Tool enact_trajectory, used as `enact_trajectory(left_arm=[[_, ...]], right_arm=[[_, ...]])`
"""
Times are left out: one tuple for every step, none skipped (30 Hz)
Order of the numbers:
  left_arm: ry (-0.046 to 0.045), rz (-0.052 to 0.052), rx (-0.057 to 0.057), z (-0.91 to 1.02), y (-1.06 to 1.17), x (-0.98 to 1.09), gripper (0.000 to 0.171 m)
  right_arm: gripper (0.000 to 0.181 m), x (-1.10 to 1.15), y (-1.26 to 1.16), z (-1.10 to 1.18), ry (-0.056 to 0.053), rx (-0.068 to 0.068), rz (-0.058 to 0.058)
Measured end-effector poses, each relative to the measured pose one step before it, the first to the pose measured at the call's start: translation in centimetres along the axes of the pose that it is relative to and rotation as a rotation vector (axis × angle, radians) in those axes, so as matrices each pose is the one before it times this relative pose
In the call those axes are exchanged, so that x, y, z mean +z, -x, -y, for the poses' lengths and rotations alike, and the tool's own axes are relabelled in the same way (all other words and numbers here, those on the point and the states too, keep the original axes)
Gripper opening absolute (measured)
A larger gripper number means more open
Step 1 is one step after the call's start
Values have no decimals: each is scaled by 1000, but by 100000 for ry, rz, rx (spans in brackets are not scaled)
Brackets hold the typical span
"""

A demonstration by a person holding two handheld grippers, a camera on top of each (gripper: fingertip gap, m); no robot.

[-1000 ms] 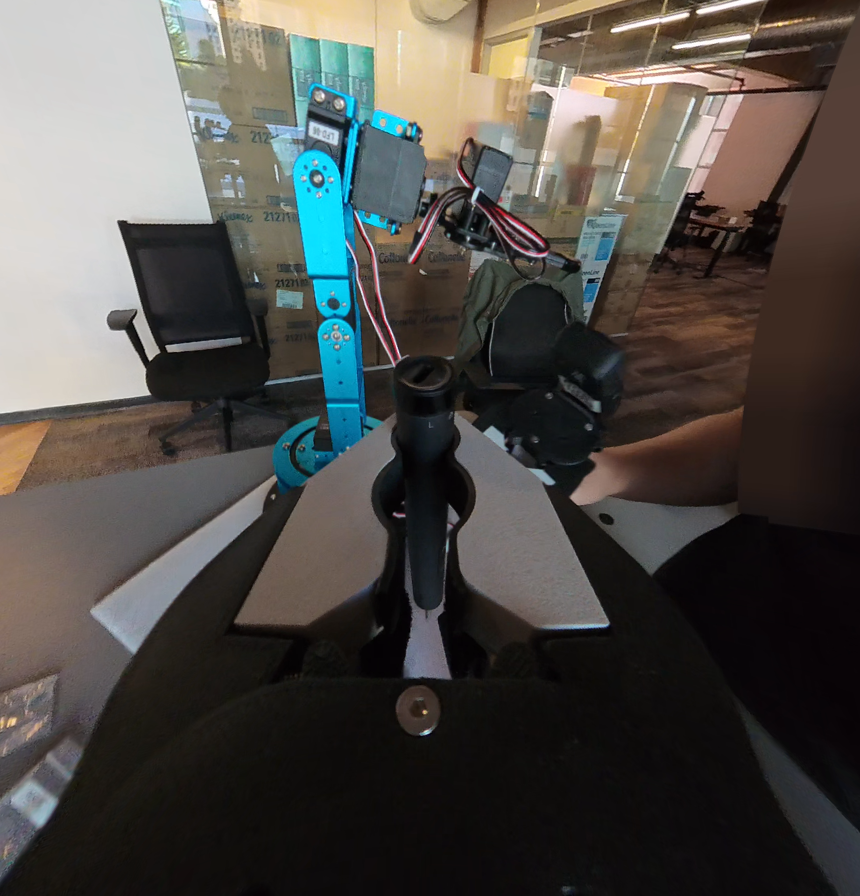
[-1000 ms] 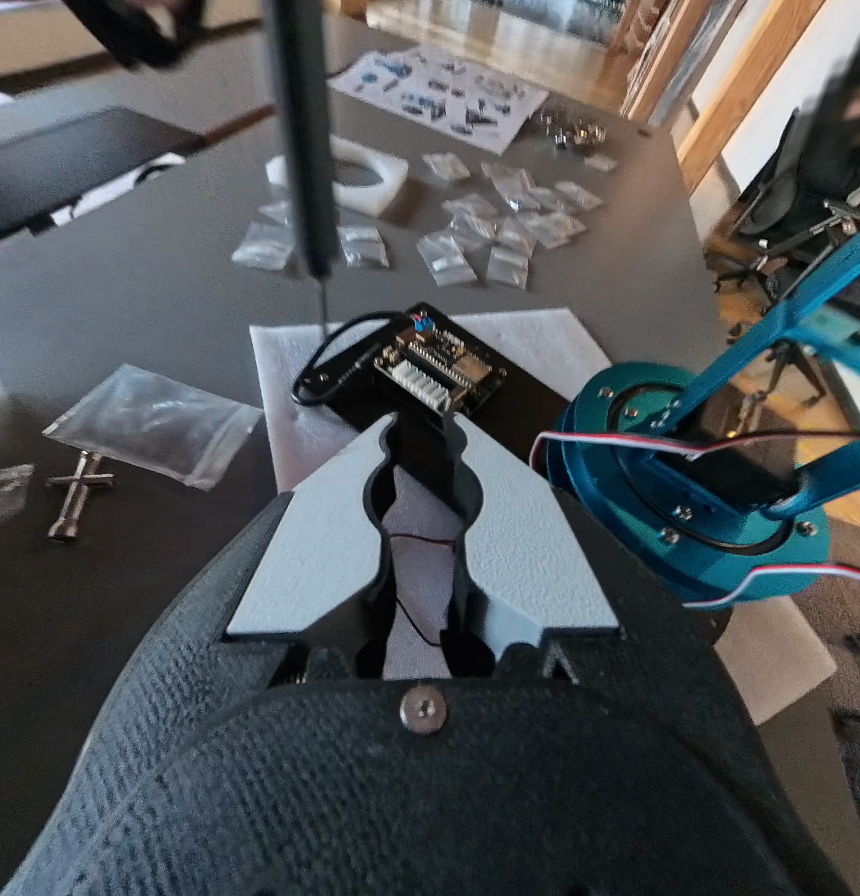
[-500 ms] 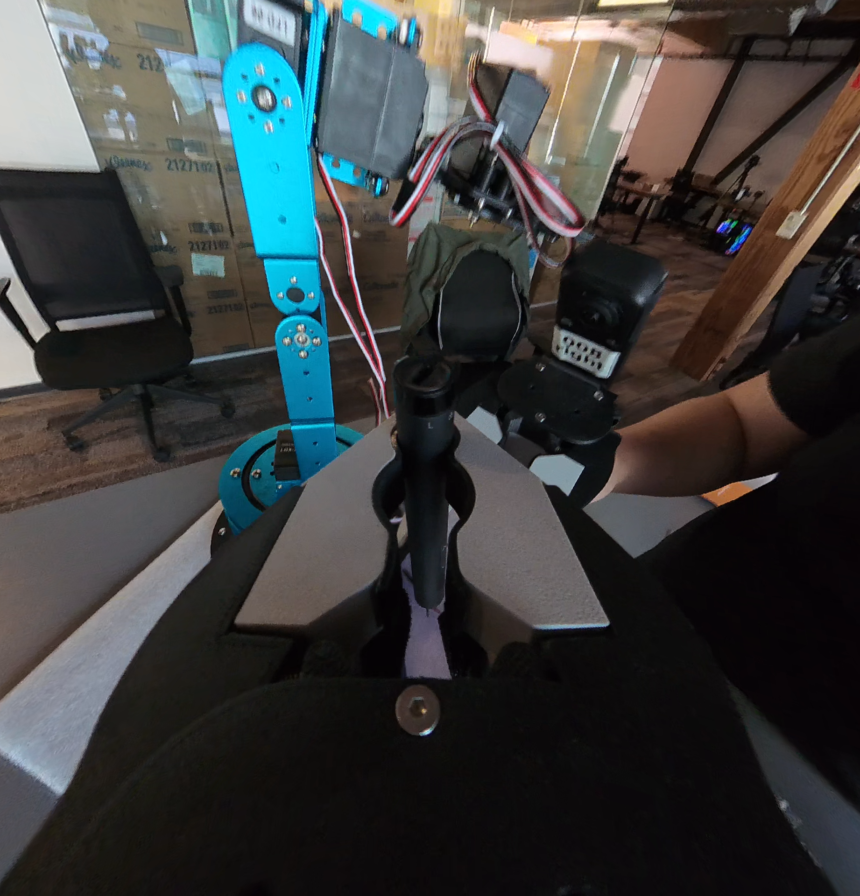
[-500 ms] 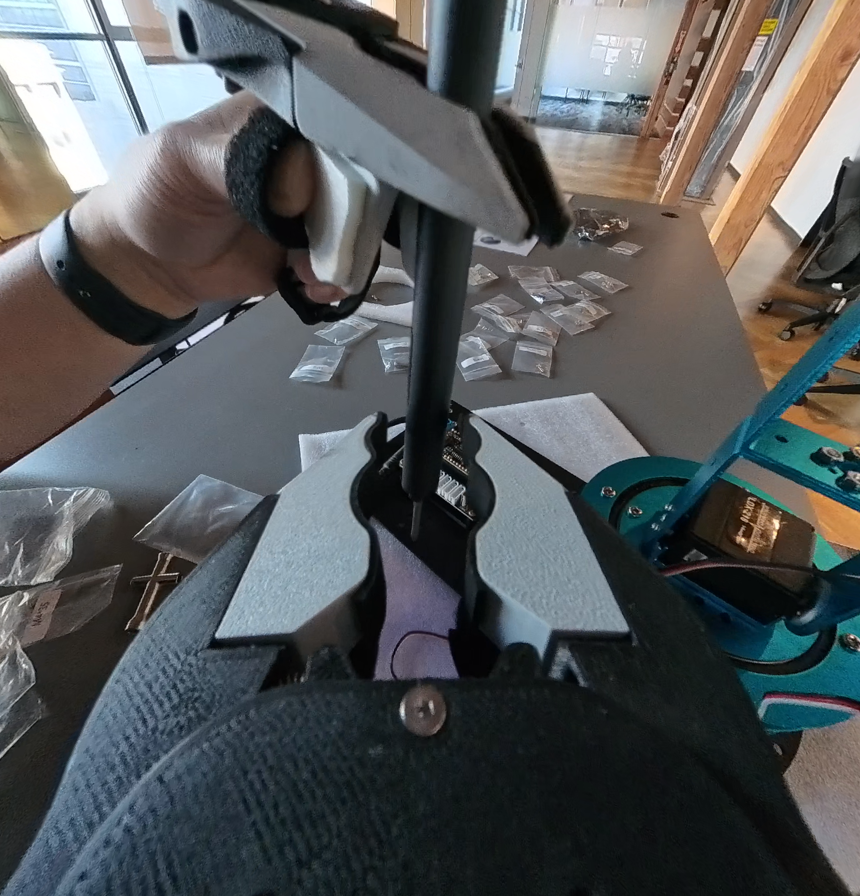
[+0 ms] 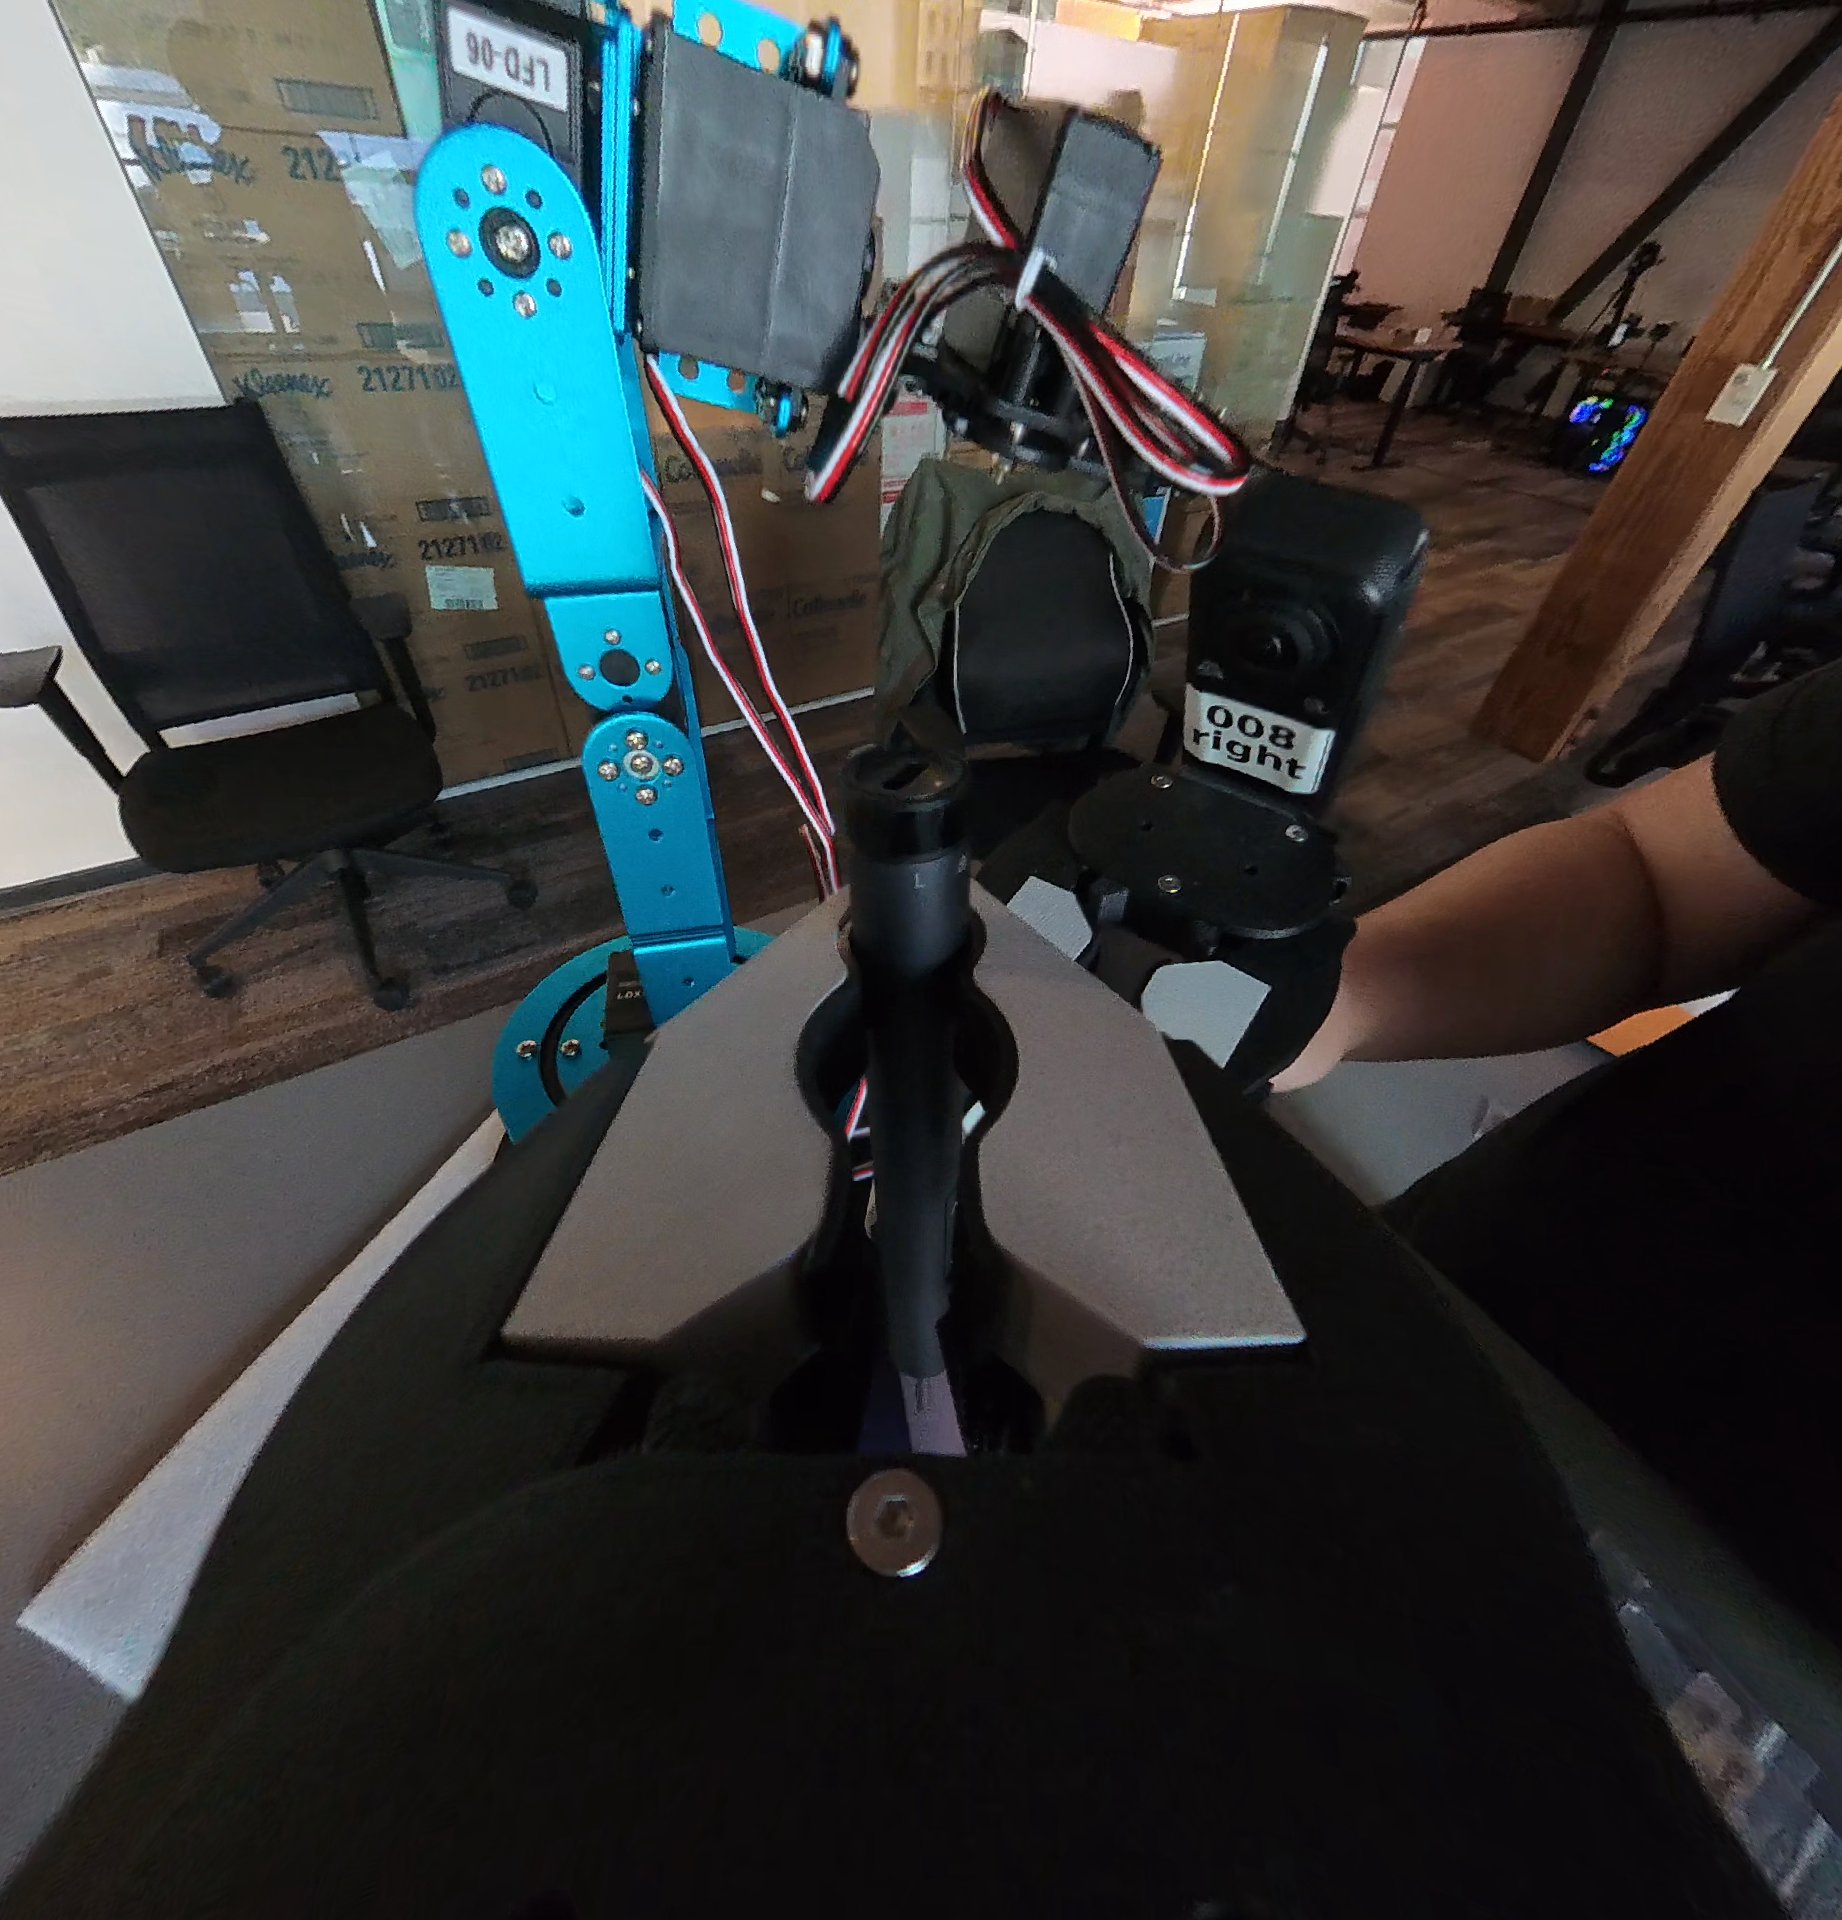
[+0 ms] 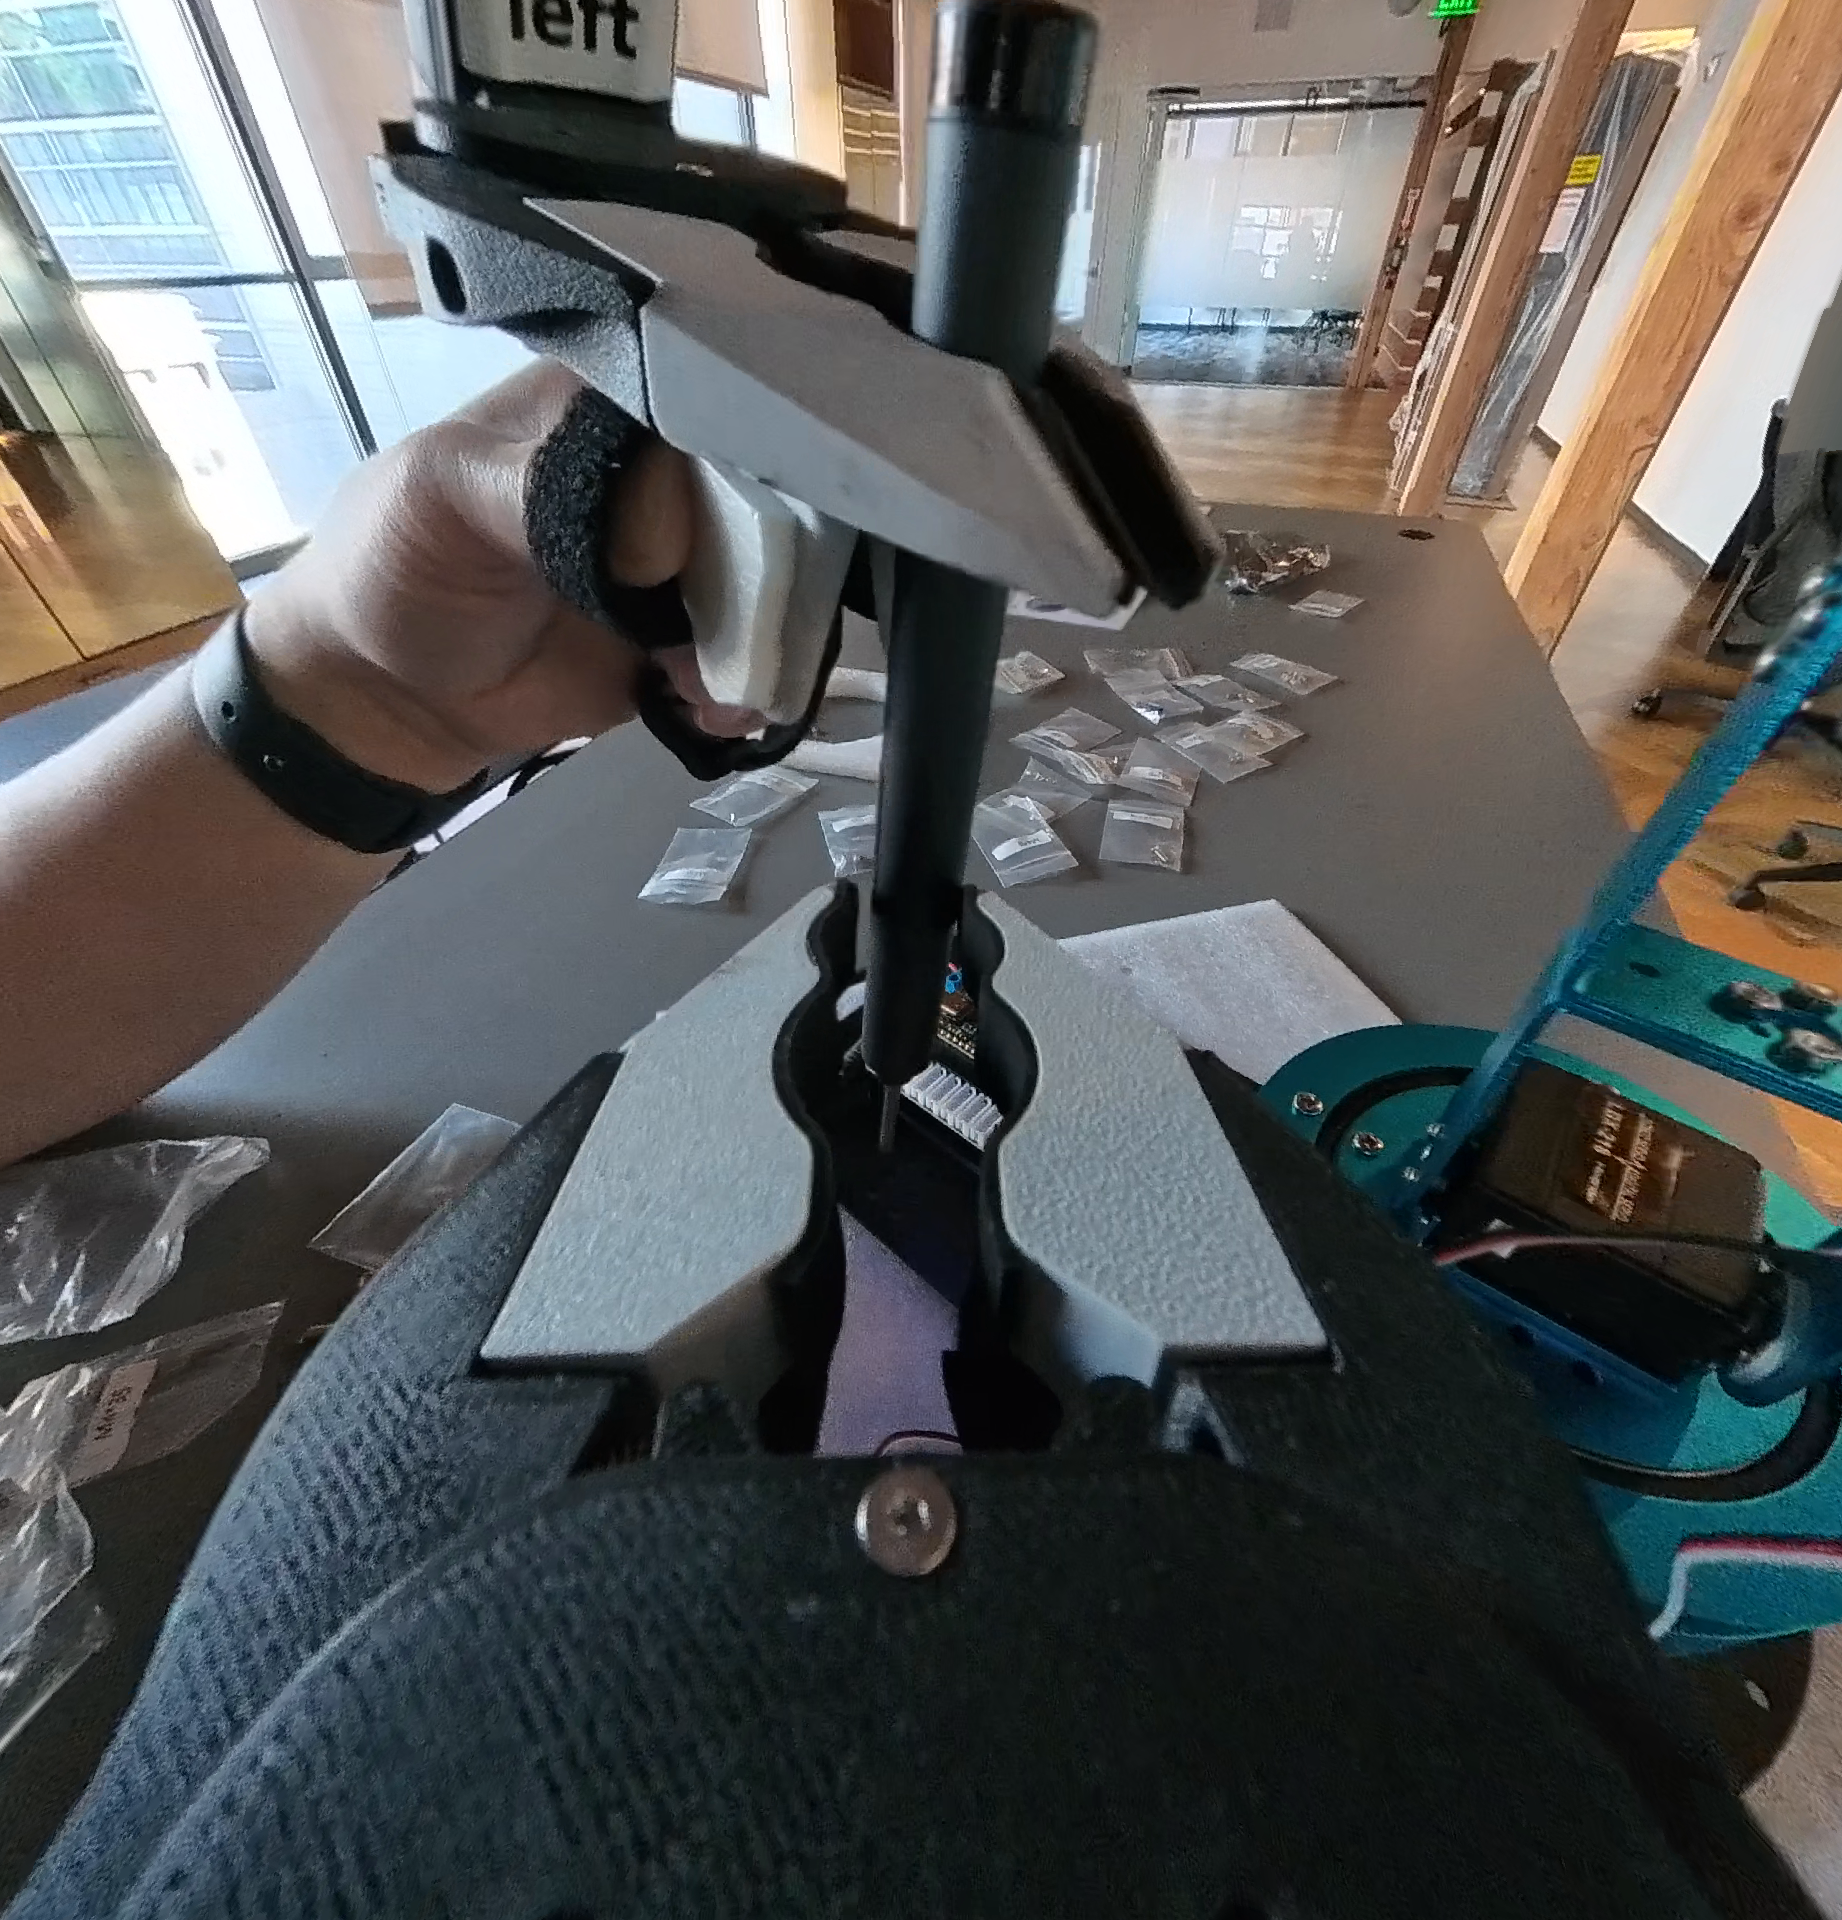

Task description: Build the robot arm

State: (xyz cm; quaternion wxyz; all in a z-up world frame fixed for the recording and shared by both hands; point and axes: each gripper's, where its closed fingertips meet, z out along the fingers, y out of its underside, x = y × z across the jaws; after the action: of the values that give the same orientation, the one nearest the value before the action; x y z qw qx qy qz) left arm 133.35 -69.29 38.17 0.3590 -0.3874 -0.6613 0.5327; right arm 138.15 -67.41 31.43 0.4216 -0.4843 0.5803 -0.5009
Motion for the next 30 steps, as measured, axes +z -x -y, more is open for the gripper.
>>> enact_trajectory(left_arm=[[-852, -791, -230, 200, -93, -15, 8], [-539, -612, 69, 83, -86, 23, 8], [-325, -550, -72, 66, -128, 43, 8], [-181, -415, -51, 47, -98, 37, 8], [3, -231, 65, 36, -75, -5, 8], [207, 47, 208, 22, -17, 6, 8], [61, 98, 40, 20, -34, 2, 8], [-440, 285, -122, 80, 8, 28, 8], [-506, 56, -233, 74, 36, 34, 8], [-29, -378, -571, -5, -19, 38, 8], [80, 84, -23, -54, -1, -17, 8], [438, 309, 532, -105, 50, 26, 8], [110, -85, -81, -38, 12, 31, 8], [-357, 77, -37, 44, 29, -20, 8], [-80, 91, 161, -7, 48, 8, 8], [324, 179, -308, -77, 113, -12, 8], [4, 298, -202, -77, 122, -13, 8], [-723, -81, -171, 7, 62, -9, 8], [-684, -210, -502, 37, 40, -63, 8], [-398, -84, -305, 55, 62, -105, 8], [-253, 48, -15, 6, 68, -83, 8], [85, -106, -67, -58, 60, -19, 8], [97, -186, 110, -110, 6, 92, 8], [679, 93, 773, -190, -33, 202, 8], [1754, 934, 1932, -395, 158, 138, 8], [1526, 1731, 2014, -415, 271, 96, 8], [-134, 1179, 493, -143, 231, 5, 9], [-340, 640, -214, -16, 170, -64, 9], [59, 600, -136, -95, 225, -60, 9], [-496, 492, -135, -43, 243, -56, 9]], right_arm=[[19, -143, -54, 157, -811, 1074, -25], [20, -117, 65, 223, -957, 1214, 795], [18, -62, -63, 76, 23, 1135, 259], [16, -44, -97, -11, 312, 497, 10], [16, -26, -34, 5, 52, 591, 281], [16, -13, 23, -24, 263, 355, 263], [16, -50, -128, -58, 528, -300, -1194], [16, -98, -276, -5, 130, -1309, -2532], [15, -42, 5, 4, -44, -1608, -701], [15, 14, 29, -44, 339, -931, -475], [16, 65, -89, -29, -11, -822, -1263], [15, 58, -21, -111, 539, -518, -619], [15, -8, -13, -30, 78, -1021, -382], [15, -40, -132, 36, -618, -1001, -960], [15, -55, -32, -16, -98, 9, -52], [15, -5, -58, -61, 365, 315, -20], [15, 21, -106, -57, 372, 262, -457], [16, 61, 44, 15, -372, 507, 594], [16, 35, 105, 60, -978, 1325, 1259], [16, -52, -15, 50, -974, 1663, 451], [16, -36, 5, 19, -625, 818, 432], [15, -46, -60, -34, 133, -343, -490], [15, -54, -175, -39, 497, -2674, -1874], [15, 100, -139, -160, 1724, -3389, -1448], [15, 287, -123, -343, 2554, -1794, -466], [16, 322, -177, -312, 1403, -226, -569], [16, 220, -89, 12, -1872, -225, -296], [15, 131, -6, 77, -2035, 549, 107], [15, 112, -91, -10, -453, 819, -641], [15, 128, -85, -16, -94, -265, -947]])
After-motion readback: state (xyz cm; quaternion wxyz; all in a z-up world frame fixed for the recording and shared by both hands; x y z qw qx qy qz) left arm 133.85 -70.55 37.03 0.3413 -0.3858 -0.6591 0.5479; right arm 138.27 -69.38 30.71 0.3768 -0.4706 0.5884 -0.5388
